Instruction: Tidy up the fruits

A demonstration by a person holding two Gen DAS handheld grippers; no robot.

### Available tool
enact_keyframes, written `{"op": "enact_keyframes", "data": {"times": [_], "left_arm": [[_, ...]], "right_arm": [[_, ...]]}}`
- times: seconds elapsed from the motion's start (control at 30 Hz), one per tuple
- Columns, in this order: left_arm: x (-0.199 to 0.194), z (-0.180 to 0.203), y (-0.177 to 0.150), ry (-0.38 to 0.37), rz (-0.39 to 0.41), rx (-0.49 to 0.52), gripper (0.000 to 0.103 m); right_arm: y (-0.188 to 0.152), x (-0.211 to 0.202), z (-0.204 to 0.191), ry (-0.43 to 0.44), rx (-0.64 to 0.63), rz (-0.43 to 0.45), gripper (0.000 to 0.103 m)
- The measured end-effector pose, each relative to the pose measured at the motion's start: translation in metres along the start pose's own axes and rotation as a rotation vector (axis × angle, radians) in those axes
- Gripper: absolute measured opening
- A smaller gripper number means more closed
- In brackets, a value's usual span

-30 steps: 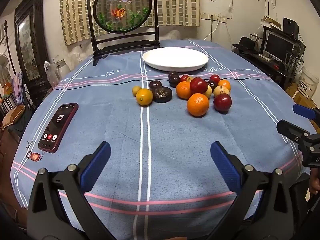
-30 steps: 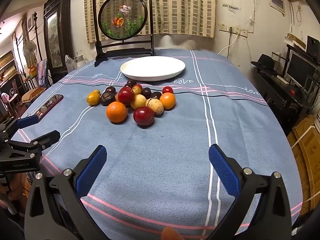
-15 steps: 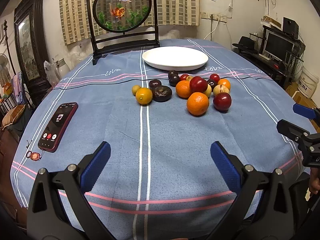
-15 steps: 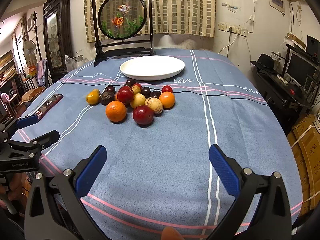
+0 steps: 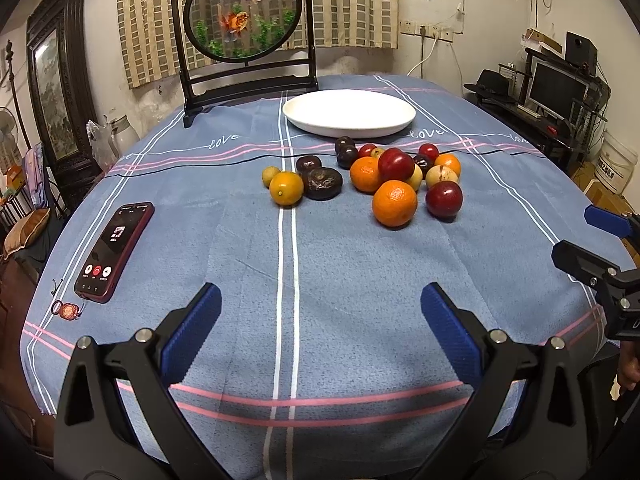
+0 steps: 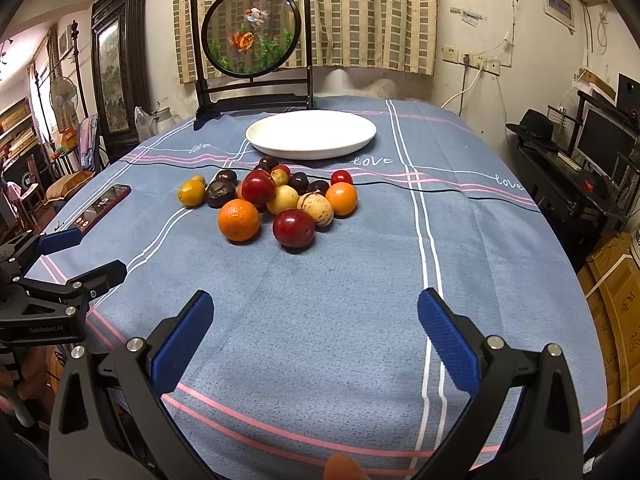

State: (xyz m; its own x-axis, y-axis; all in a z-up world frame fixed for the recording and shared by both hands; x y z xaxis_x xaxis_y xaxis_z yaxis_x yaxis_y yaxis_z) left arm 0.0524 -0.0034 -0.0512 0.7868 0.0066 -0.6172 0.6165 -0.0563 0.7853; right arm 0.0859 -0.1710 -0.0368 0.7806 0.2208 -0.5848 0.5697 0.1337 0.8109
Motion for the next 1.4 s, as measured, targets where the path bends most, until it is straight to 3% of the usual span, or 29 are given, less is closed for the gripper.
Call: {"op": "enact_keyframes", "data": {"times": [0.53,0.77,0.93,1.03,1.13,1.4], "left_arm": [[-0.001,0.000,-0.002,0.003,-0.007,-0.004,0.101],[0.000,-0.004,-0.002,-0.002,-0.019,-0.020,0.101],[0.000,-0.005,-0.002,0.000,-0.020,-0.020,0.101],[-0.001,-0.004,-0.002,0.000,-0.017,-0.018,0.101],[0.002,-0.005,-0.002,-0.004,-0.021,-0.020,0.101],[0.001,-0.007,-0.003,-0.012,-0.008,-0.018,0.101]], "right_arm": [[-0.001,-0.001,-0.001,0.020,0.002,-0.001,0.102],[0.001,-0.001,0.004,0.050,0.063,0.018,0.102],[0.004,-0.004,-0.004,0.064,0.036,0.088,0.102],[0.004,-0.005,-0.011,0.104,0.017,0.085,0.102],[0.004,-0.006,-0.015,0.066,-0.025,0.095,0.102],[0.001,0.006,-0.007,0.132,0.061,0.011,0.102]]}}
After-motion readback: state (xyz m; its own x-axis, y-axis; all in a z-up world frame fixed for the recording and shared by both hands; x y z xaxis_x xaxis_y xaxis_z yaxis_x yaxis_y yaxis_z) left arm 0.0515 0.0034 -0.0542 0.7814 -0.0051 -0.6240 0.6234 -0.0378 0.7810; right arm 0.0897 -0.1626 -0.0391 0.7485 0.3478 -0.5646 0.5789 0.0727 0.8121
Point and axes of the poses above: each gripper's, at about its wrist camera, not at the fingertips, and x roughly the way its jaws point, z to its right, y to its top, the point moved 7 cm from there along x, roughly the way its jaws point, and after that the axes turned 4 degrees about z, right-handed, at the moved point
